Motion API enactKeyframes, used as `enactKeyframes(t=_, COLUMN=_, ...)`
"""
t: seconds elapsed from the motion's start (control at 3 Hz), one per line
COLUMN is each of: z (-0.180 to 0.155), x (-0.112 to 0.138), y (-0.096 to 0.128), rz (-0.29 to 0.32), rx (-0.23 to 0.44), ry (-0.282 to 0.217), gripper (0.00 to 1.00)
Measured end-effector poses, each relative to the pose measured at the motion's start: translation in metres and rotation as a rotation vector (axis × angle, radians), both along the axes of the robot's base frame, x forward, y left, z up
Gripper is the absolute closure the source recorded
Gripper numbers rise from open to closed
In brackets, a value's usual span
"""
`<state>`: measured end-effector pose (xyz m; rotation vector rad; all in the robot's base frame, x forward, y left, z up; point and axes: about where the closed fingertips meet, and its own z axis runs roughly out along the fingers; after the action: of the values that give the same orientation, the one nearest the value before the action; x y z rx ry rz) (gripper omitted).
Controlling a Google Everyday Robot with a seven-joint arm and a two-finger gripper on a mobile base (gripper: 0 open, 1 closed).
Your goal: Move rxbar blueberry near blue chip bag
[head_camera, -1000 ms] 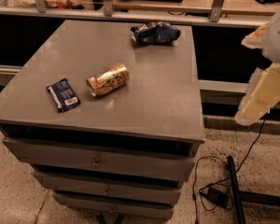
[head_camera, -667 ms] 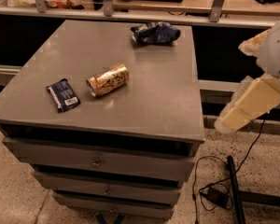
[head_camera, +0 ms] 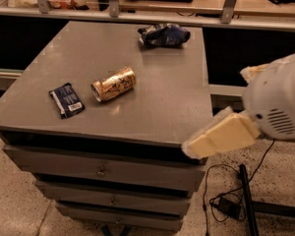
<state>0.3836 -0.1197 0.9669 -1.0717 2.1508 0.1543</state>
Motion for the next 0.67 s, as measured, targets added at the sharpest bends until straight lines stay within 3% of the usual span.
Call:
enactKeyframes(t=0.33, z=-0.025, x=0.004, y=0.023, rz=-0.047, rx=0.1, ry=-0.029, gripper=0.0)
enactKeyframes(t=0.67, z=-0.043, x=0.016, y=0.053, rz=-0.025, rx=0.201, ry=-0.045, gripper=0.0)
